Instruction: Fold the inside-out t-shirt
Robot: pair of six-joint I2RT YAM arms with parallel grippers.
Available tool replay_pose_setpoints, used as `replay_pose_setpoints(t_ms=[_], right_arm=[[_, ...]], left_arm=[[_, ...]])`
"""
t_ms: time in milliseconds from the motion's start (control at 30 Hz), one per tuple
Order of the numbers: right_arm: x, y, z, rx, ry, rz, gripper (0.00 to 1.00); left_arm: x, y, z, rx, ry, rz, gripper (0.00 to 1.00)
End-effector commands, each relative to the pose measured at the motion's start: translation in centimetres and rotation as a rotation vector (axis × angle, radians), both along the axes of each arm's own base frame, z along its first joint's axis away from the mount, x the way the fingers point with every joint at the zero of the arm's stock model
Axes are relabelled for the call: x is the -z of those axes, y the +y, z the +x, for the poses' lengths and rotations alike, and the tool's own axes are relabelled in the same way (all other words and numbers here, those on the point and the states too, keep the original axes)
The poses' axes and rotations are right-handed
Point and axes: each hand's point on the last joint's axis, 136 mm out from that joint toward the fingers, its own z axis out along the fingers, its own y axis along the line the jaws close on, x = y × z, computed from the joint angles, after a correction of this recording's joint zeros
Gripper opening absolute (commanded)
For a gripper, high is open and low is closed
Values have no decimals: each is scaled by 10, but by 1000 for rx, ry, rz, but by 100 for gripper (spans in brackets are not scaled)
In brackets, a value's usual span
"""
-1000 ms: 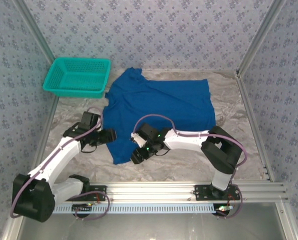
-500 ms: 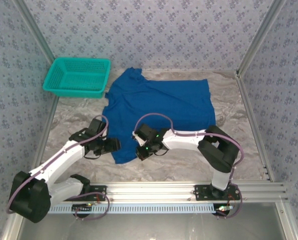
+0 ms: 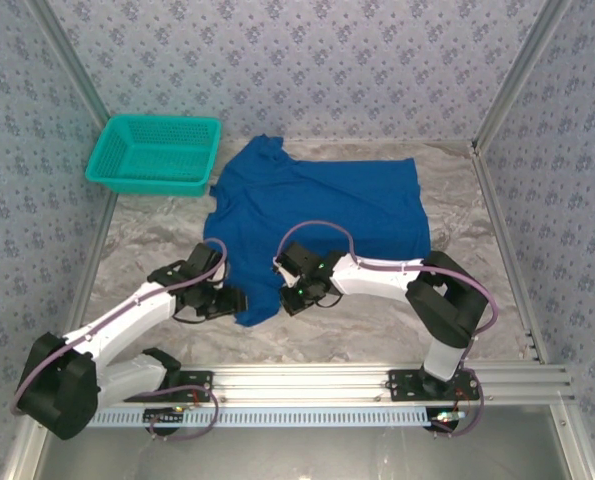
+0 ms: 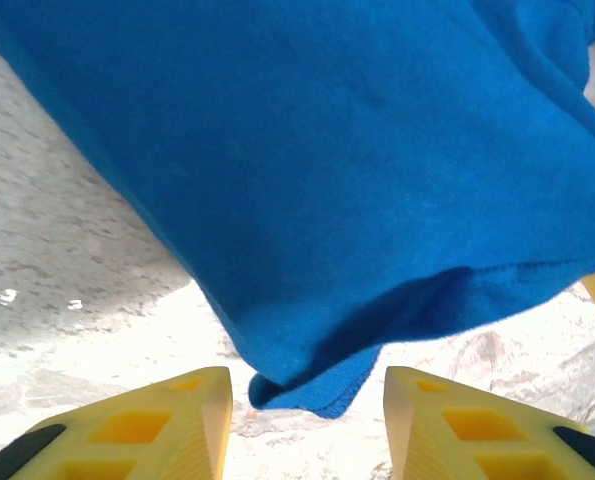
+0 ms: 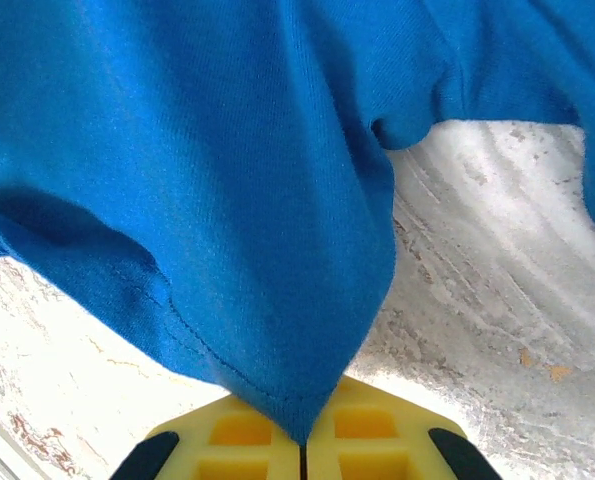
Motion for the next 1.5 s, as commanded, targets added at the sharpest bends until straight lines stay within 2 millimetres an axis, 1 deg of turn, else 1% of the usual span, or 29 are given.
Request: replay_pose_setpoints(t_ms=[0,67,200,367,500,600,700,900,1000,1133,1233,1267,1367,1467], right_arm=[[4,-4,0,10,15,-30,9],[4,-3,-1,7,16,-29,9],[4,-2,-2,6,15,-28,9],[4,-2,-3,4,9,-29,9],[3,-1,-4,2,5,-25,8],[2,-1,-5,-1,2,-26,8],[-1,0,-5,-2,-5,-21,7],[1,-2,-6,0,-3,-25,7],[1,-2,-6,1,-3,-27,7],[3,-3,-7,0,0,-33,6],[4,-3,-7,-2,1,-35,6],[3,-4,-7,0,1,-35,6],[4,-5,-8,2,2,-36,6],[3,-5,-7,4,-1,-35,6]], left_arm=[[3,-1,-13,6,37,-13,42],[3,-4,-15,11,45,-24,43],[10,-14,-18,24,61,-77,46],[13,-28,-23,50,92,-153,45],[17,-27,-25,58,91,-144,42],[22,-23,-25,62,98,-115,37],[26,-18,-24,60,92,-79,35],[18,-4,-13,34,8,6,44],[21,-3,-14,33,2,12,49],[26,-16,-16,70,28,-46,54],[27,-25,-16,87,36,-92,54],[27,-27,-17,91,38,-105,54],[25,-30,-19,96,44,-126,47],[25,-29,-21,98,45,-122,41]])
